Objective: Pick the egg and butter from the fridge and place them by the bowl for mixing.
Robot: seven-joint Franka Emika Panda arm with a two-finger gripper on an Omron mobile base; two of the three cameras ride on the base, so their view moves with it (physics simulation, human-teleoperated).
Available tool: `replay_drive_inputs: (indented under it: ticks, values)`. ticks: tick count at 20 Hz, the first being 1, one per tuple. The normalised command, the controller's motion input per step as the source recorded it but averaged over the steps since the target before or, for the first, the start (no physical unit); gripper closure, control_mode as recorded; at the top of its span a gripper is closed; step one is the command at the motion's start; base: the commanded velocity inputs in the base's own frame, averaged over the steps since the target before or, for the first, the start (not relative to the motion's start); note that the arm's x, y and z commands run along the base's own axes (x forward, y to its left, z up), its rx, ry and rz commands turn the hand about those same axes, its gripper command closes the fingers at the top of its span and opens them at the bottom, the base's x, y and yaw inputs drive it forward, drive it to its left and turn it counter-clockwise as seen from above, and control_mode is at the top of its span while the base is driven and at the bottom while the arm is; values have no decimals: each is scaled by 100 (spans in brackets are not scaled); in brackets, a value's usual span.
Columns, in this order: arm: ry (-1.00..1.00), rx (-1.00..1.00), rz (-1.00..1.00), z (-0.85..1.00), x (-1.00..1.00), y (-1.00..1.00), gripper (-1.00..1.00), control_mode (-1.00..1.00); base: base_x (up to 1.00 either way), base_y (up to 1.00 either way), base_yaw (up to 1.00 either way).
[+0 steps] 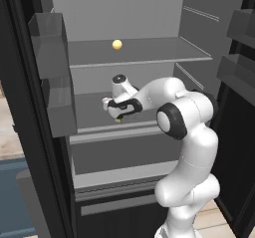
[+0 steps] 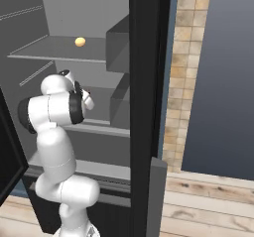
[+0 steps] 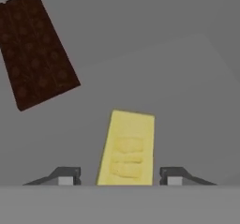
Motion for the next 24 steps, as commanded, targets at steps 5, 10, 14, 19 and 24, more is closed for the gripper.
replay_drive_inputs:
  ticks: [5, 10, 14, 19, 24]
  values:
    - [0, 0, 0, 0, 0, 0, 100, -100, 0, 0, 0]
    - [-8, 0, 0, 11, -1, 0, 100, -100, 0, 0, 0]
    - [-7, 0, 0, 15, 0, 0, 100, -100, 0, 0, 0]
    - [-19, 0, 0, 62, -41, 0, 100, -100, 0, 0, 0]
    - [-19, 0, 0, 89, -98, -1, 100, -100, 0, 0, 0]
